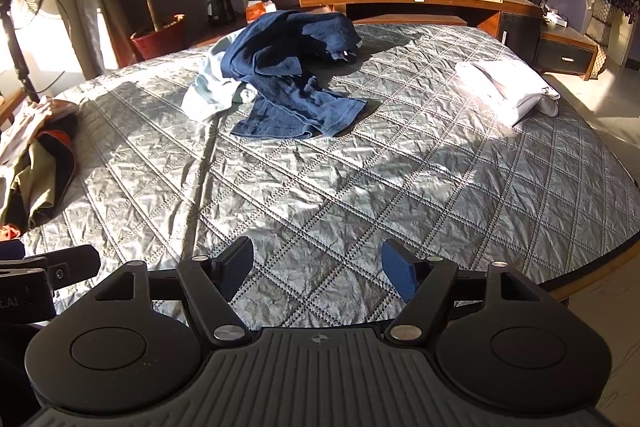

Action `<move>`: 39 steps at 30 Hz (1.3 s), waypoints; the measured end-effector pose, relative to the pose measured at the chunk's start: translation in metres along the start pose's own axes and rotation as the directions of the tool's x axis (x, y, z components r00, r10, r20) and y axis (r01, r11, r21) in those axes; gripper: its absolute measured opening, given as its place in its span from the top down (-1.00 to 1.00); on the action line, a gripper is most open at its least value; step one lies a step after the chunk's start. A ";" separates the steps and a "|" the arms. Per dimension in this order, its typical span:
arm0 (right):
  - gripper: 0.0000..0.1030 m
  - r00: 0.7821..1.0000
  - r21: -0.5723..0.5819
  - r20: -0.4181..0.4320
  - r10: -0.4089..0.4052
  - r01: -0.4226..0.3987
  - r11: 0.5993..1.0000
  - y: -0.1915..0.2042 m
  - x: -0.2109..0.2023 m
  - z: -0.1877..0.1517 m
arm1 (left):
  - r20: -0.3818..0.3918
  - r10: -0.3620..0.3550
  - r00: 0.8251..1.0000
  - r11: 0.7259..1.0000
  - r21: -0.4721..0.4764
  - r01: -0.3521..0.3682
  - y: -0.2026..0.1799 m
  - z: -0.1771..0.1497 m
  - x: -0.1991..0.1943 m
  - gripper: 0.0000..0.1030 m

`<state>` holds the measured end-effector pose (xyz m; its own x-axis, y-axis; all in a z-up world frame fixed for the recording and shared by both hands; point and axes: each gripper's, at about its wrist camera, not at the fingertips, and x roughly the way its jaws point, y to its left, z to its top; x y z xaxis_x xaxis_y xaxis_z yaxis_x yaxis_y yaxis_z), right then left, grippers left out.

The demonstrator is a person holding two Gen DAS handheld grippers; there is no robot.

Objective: Fold clothes

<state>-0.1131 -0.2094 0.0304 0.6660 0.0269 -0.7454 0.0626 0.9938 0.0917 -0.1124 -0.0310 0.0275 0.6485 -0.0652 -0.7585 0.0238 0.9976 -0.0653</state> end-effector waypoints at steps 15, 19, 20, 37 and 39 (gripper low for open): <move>-0.51 1.000 -0.001 -0.004 -0.004 0.004 1.000 0.000 0.002 0.001 | -0.060 0.032 0.998 0.999 -0.034 -0.034 0.006 0.001 0.010 -0.98; -0.51 1.000 -0.003 -0.004 -0.005 0.005 1.000 0.001 0.001 0.000 | -0.059 0.030 0.998 0.999 -0.027 -0.031 0.006 0.001 0.010 -0.98; -0.51 1.000 -0.003 -0.004 -0.005 0.005 1.000 0.001 0.001 0.000 | -0.058 0.029 0.998 0.999 -0.026 -0.031 0.006 0.001 0.010 -0.98; -0.52 1.000 0.009 0.002 0.004 -0.004 1.000 -0.002 0.000 0.000 | -0.054 0.027 0.998 0.997 -0.068 -0.031 0.028 0.013 0.014 -0.97; -0.53 1.000 0.012 0.007 0.006 -0.006 1.000 -0.002 0.000 0.000 | -0.052 0.015 0.999 0.997 -0.075 -0.019 0.031 0.017 0.016 -0.97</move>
<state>-0.1132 -0.2114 0.0305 0.6714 0.0324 -0.7404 0.0672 0.9923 0.1043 -0.0881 -0.0012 0.0248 0.6082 -0.0509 -0.7921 -0.0458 0.9940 -0.0991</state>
